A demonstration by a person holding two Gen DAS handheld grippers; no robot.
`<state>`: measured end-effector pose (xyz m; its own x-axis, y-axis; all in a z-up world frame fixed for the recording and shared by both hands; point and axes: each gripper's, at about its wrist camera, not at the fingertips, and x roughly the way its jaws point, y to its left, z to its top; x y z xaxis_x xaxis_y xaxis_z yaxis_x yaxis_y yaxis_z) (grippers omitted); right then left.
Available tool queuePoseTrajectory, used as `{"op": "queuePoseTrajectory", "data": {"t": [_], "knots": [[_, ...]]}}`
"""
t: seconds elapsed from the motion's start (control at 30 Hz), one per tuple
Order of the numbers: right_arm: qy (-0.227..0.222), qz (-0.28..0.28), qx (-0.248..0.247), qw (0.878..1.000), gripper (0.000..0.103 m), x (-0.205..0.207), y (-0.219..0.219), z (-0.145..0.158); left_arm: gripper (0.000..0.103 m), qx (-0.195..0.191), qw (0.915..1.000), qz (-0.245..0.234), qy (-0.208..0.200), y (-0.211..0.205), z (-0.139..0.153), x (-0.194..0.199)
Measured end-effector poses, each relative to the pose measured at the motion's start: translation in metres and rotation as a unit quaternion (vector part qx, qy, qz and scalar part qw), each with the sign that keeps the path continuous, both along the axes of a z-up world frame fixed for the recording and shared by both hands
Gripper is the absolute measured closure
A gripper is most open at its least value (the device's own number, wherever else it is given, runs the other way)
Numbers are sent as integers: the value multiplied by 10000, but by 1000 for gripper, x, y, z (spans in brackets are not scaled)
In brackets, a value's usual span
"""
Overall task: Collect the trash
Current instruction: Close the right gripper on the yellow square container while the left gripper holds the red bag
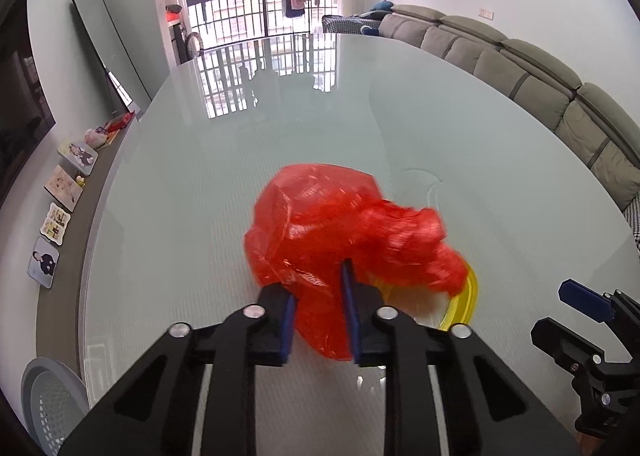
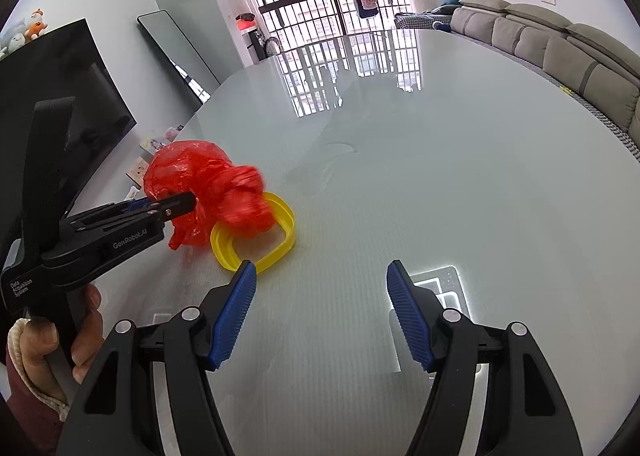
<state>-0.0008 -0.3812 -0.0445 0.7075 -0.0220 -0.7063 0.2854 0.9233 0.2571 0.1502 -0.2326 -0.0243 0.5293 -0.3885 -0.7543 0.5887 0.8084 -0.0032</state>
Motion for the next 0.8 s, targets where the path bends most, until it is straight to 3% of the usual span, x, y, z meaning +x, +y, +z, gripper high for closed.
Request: {"op": "queuePoseTrajectory", "data": {"t": [0.33,0.57,0.63,0.8], "knots": [[122,308,-153,9993,38,16,11,-1,88,-368,9990,187,-193,22,33,-11],[392,677,-333,9964,38,36,20,-7,88,-385,9979,382,-352,46,50,-17],[446,787,-395,9951,32,42,21,-8,88,-384,9976,453,-360,55,52,-18],[587,993,-582,9916,30,60,28,-9,88,-437,9964,630,-369,80,59,-20]]}}
